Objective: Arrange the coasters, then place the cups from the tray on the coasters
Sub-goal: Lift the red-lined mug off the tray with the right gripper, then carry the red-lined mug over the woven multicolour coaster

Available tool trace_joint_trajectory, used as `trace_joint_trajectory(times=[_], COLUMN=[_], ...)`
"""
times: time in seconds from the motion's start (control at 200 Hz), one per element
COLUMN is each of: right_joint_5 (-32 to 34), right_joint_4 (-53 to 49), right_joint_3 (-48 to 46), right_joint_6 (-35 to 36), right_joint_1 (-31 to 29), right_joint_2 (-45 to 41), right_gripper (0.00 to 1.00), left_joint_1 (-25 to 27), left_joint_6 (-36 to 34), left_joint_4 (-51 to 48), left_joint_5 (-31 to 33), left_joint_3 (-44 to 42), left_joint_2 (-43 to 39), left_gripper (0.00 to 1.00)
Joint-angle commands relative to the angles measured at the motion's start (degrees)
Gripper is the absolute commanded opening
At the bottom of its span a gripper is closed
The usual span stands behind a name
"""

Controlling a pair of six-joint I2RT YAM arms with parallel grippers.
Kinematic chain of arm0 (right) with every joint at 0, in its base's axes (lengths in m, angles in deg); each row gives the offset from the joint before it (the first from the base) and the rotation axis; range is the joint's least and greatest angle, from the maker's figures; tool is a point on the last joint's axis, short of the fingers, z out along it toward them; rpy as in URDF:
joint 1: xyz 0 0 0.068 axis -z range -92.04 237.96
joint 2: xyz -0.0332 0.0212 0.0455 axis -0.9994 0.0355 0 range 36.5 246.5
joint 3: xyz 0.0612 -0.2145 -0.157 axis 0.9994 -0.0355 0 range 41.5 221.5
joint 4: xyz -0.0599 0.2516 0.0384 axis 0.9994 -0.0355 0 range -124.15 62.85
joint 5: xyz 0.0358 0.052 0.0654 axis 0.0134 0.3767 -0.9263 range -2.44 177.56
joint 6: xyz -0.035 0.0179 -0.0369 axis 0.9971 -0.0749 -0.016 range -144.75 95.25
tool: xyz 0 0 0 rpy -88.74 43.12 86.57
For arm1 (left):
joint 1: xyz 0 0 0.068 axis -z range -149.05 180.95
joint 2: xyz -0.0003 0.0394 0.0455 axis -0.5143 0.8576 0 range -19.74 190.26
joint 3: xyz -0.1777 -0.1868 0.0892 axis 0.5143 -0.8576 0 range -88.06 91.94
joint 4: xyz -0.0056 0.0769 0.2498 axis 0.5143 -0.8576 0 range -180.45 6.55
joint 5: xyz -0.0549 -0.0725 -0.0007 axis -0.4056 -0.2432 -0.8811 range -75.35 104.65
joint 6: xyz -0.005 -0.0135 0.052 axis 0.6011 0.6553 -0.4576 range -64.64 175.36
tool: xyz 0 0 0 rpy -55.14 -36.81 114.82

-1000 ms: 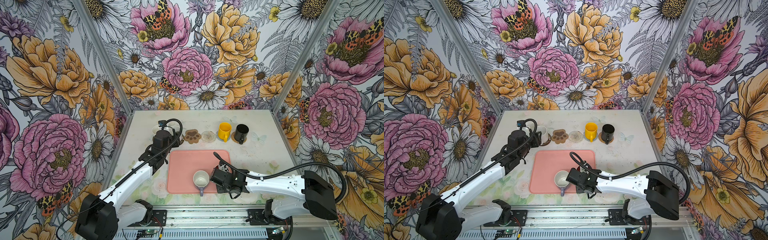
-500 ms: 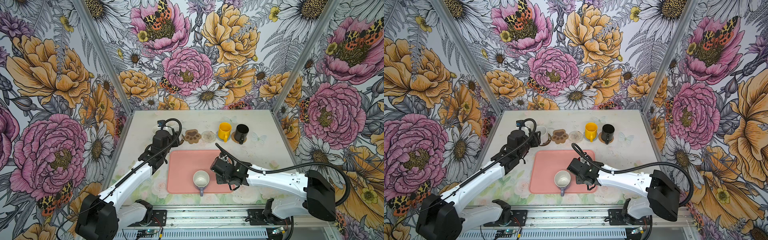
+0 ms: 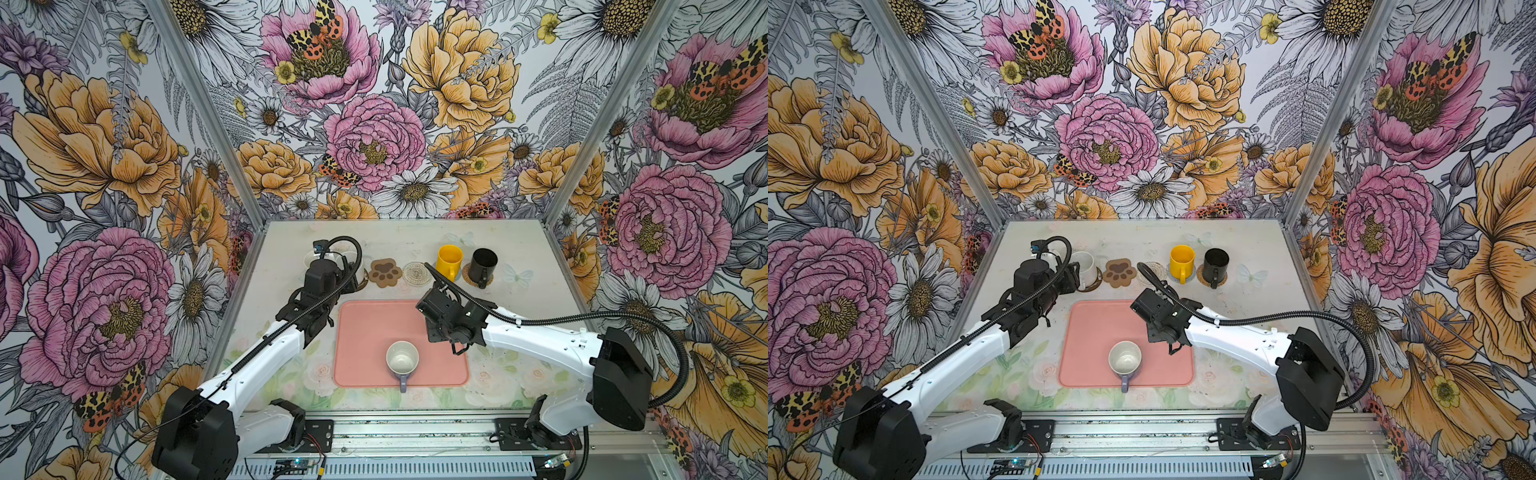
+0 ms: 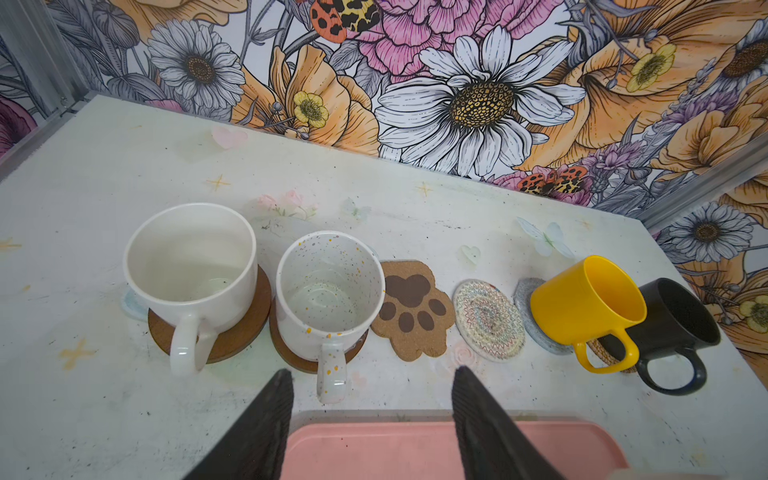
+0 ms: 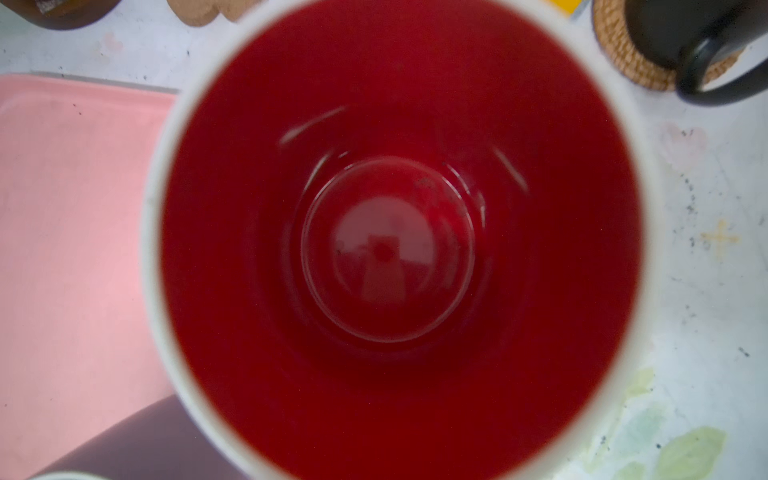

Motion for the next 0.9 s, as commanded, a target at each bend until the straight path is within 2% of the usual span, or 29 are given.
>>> trace_joint_trajectory(times=[0.0, 0.33, 0.896], right_joint_5=[2.56, -0.24, -4.88], right_joint_4=[3.04, 6.09, 6.81], right_joint_3=[5.01, 15.66, 29.48], right_joint_6=[5.09, 12.58, 17.73], right_joint_1=[1.95, 8.1, 12.79], right_joint_2=[1.84, 11.39, 24.39], right_gripper=[0.0, 0.0, 0.0], left_joint_1=[-0.77, -1.25, -2.13], left_joint_6=[-0.82, -0.83, -0.65], left_joint_4=[0.11, 0.03, -0.6], left_joint_5=[-0.8, -0.45, -0.14], left_joint_3=[-0.68, -1.27, -2.46], left_joint_2=[0.36, -0.9, -3.82], left_gripper=[0.62, 0.62, 0.63])
